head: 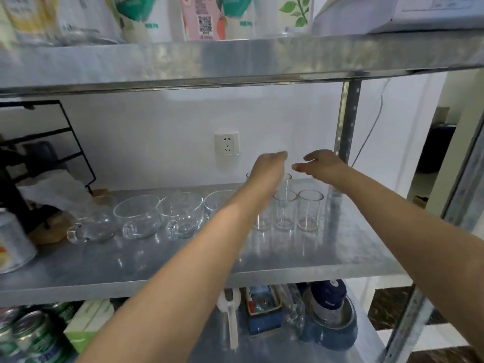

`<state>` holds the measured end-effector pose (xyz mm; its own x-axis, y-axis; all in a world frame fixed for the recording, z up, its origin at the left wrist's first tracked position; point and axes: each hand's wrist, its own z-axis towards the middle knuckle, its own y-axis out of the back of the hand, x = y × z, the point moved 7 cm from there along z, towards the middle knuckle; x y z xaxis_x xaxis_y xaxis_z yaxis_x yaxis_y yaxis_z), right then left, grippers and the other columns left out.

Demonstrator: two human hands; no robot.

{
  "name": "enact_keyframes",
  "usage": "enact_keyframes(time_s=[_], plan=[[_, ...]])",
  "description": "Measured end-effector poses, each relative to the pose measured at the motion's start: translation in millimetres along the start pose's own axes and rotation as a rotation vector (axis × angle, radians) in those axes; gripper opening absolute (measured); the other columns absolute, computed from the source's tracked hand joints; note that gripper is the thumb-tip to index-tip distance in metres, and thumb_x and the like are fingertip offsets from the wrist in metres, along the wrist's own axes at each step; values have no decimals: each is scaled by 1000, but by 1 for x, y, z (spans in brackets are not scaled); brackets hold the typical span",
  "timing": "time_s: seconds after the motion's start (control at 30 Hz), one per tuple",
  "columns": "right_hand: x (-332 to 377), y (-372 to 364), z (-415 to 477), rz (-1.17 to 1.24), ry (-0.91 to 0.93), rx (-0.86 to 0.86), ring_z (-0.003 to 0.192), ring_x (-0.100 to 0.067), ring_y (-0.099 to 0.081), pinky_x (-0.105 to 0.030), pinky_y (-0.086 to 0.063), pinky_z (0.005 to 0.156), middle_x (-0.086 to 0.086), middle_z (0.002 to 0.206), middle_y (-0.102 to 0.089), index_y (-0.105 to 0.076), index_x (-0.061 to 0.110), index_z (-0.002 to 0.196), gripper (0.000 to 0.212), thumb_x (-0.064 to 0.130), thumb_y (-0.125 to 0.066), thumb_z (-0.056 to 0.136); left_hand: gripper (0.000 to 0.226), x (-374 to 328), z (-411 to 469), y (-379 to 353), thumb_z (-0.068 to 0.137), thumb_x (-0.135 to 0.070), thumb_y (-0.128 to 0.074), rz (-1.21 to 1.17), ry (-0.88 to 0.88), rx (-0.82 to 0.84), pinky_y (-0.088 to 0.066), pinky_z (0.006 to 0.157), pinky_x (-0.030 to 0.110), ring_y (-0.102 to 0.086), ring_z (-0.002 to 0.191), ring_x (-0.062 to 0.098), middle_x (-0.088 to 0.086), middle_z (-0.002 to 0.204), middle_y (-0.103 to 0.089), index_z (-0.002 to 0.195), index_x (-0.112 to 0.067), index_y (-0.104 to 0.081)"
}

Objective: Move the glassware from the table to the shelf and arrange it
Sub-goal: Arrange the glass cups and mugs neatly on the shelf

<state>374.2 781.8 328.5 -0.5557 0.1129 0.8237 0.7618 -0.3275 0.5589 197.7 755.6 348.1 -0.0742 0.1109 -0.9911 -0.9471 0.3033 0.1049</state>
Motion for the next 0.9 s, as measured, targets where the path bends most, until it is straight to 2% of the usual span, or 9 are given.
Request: enact_keyframes(time_s=[0.17,0.33,0.43,0.53,0.57,0.6,0.63,0.77,0.9], plan=[[21,-23,31,-166,3,143,127,-32,-51,-42,-42,108,-19,140,-50,-43,-5,140,79,34,-78,81,30,-15,44,19,97,-34,-44,-6,136,-49,-38,72,28,-43,65,18,4,72,-45,77,-12,-47],[9,-44,53,-208,-39,230,76,-22,-51,-30,-44,67,-11,86,-52,-53,10,90,42,35,-83,75,31,-6,56,20,99,-36,-42,22,192,-29,-36,64,26,-42,68,18,5,76,-43,78,-12,-46],[6,-53,53,-216,-57,260,61,-18,-37,-27,-30,59,-8,74,-37,-49,6,71,42,28,-84,74,37,-2,60,17,98,-38,-45,55,193,-37,-46,92,33,-54,88,25,10,95,-54,108,-4,-54],[2,-62,54,-268,-70,315,69,-25,-38,-30,-30,61,-2,89,-34,-52,-25,111,68,18,-86,70,43,1,63,16,98,-38,-45,62,180,-44,-44,94,34,-54,94,27,12,105,-54,123,-3,-51],[1,-65,55,-298,-62,324,72,-26,-42,-31,-33,63,-39,108,-60,-50,-24,116,71,17,-86,69,40,2,63,16,98,-37,-45,63,184,-44,-44,90,33,-53,93,27,11,104,-53,120,-5,-51],[1,-66,57,-327,-54,309,70,-26,-46,-30,-35,64,-25,80,-55,-55,-23,110,65,17,-86,69,36,4,64,16,98,-37,-45,61,188,-51,-45,88,33,-52,92,26,11,102,-53,114,-6,-52],[2,-66,60,-343,-46,286,67,-29,-52,-29,-37,65,-23,78,-57,-60,-21,104,59,18,-86,69,34,6,65,17,98,-37,-45,58,194,-54,-45,89,33,-52,91,26,11,101,-53,109,-6,-52],[12,-54,51,-322,3,199,116,-42,-59,-43,-50,97,-31,126,-59,-52,-16,128,72,19,-84,74,37,13,65,13,98,-36,-44,12,197,-40,-47,87,31,-53,90,25,11,97,-54,112,-4,-54],[21,-15,36,-277,8,85,118,-35,-57,-43,-47,102,-23,129,-59,-56,-9,127,63,17,-82,76,22,9,56,-1,98,-31,-44,-51,196,21,-36,61,23,-44,71,17,4,79,-43,87,-12,-46]])
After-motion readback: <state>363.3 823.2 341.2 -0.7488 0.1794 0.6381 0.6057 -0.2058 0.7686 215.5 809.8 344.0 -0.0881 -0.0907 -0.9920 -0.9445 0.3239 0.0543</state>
